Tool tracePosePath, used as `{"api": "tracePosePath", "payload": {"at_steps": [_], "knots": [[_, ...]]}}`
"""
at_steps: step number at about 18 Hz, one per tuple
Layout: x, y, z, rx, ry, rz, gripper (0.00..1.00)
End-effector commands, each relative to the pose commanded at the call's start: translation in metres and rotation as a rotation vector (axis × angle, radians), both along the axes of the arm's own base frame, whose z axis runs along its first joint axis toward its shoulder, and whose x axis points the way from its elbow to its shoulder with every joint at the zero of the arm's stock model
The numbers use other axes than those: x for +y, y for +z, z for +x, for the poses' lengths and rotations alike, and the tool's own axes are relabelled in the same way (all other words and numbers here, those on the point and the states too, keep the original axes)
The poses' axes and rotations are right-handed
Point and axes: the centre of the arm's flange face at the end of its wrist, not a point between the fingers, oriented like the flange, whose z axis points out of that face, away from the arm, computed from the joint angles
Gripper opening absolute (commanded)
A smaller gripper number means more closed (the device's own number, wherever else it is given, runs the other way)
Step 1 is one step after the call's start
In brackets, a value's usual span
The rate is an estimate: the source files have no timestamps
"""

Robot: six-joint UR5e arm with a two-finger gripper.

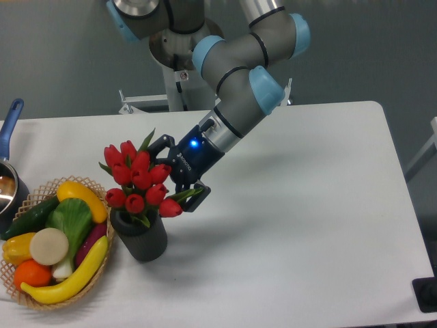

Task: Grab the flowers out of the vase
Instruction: 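Position the gripper around the tulip stems above the vase rim, then close the gripper on the tulip bouquet stems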

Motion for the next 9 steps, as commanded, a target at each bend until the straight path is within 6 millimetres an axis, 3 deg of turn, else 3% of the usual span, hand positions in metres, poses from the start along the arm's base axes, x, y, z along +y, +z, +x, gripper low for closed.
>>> {"api": "tracePosePath", "payload": {"at_steps": [9], "knots": [[0.0038,-0.0056,0.0009,-0.009,-0.007,0.001,1.00]]}}
